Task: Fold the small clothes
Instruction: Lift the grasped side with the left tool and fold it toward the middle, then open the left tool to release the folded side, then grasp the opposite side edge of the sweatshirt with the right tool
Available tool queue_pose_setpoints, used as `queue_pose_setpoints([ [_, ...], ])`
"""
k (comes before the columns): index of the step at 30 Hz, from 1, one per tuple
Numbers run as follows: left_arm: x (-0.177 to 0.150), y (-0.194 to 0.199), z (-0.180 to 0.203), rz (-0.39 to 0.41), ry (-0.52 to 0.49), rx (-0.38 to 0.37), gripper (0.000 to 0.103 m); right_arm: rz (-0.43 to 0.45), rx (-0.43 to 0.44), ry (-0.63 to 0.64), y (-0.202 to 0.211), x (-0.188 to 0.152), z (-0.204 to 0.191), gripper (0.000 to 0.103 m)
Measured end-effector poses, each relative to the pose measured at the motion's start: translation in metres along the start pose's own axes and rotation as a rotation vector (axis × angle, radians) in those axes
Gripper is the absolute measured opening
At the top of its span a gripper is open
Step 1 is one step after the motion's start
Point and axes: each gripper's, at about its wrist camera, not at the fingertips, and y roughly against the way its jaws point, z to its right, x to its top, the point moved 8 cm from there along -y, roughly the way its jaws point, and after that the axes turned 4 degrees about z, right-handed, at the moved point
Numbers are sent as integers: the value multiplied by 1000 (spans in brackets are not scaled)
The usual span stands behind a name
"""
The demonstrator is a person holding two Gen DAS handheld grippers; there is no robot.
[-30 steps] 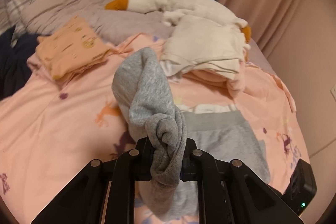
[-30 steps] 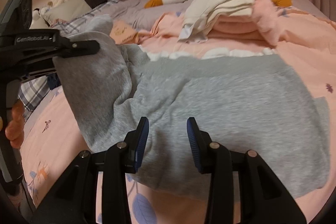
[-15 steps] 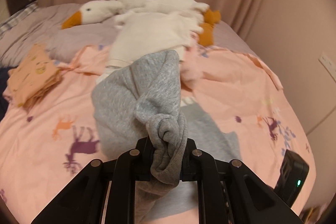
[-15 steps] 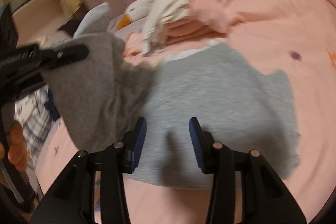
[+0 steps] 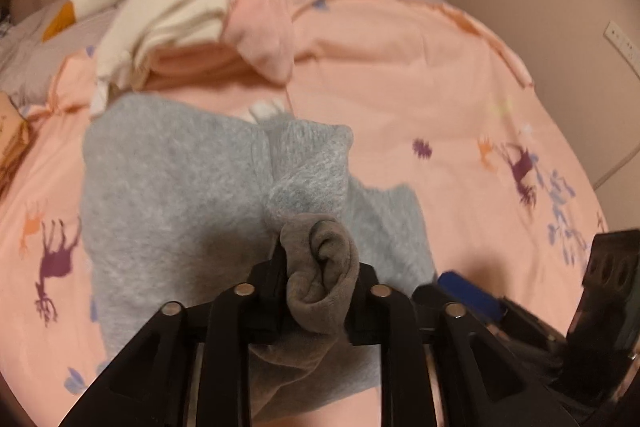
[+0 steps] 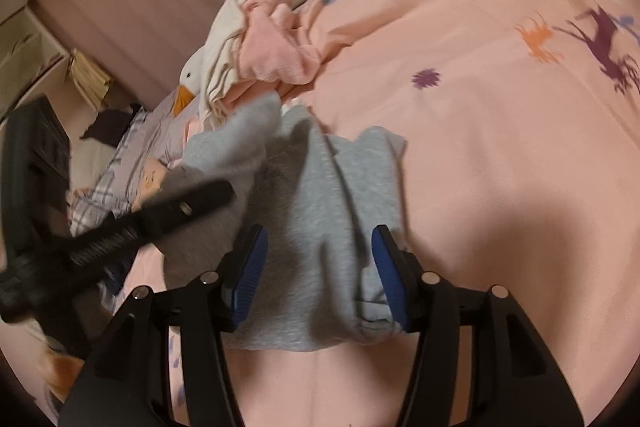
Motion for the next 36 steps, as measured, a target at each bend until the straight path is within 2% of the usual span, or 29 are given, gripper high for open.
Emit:
queue_pose_setpoints([
  [1, -2, -1, 1, -15, -1, -16, 34, 0, 8, -16, 1, 1, 3, 57],
  [2, -5, -1, 3, -27, -1, -40, 48, -1, 19, -34, 1, 2, 5, 58],
  [3, -6, -1, 7, -34, -3, -62, 54, 0, 39, -63, 2, 3, 7, 59],
  [5, -7, 7, 7, -24, -10, -71, 60, -1, 77, -112, 2, 3, 9, 64],
  [9, -5, 16, -2, -3, 15, -72, 61, -4, 135, -195, 6, 3, 10, 65],
  [13, -11, 30, -32, 27, 75, -51, 61, -25, 178, -234, 5, 1, 4, 66],
  [18, -27, 38, -75, 30, 127, 0, 61, -25, 190, -162, 7, 3, -21, 67],
  [20, -33, 42, -85, 40, 143, -22, 61, -51, 203, -152, 3, 1, -28, 68],
  [22, -39, 50, -92, 64, 158, -40, 61, -88, 168, -139, -6, -4, -33, 68],
  [25, -44, 59, -103, 78, 166, 1, 64, -106, 112, -74, -15, -9, -41, 68],
  [27, -47, 61, -107, 79, 183, -42, 64, -158, 91, -77, -29, -16, -40, 68],
  [29, -51, 60, -113, 68, 194, -34, 64, -191, 68, -96, -44, -22, -36, 68],
  [30, -55, 59, -117, 58, 198, -26, 64, -196, 50, -100, -50, -23, -33, 66],
  [32, -60, 58, -124, 48, 208, -24, 64, -177, 42, -89, -51, -22, -34, 49],
  [34, -66, 59, -132, 40, 227, -24, 64, -147, 44, -64, -46, -20, -38, 20],
  [36, -69, 61, -138, 39, 244, -23, 64, -104, 53, -39, -37, -14, -43, 16],
])
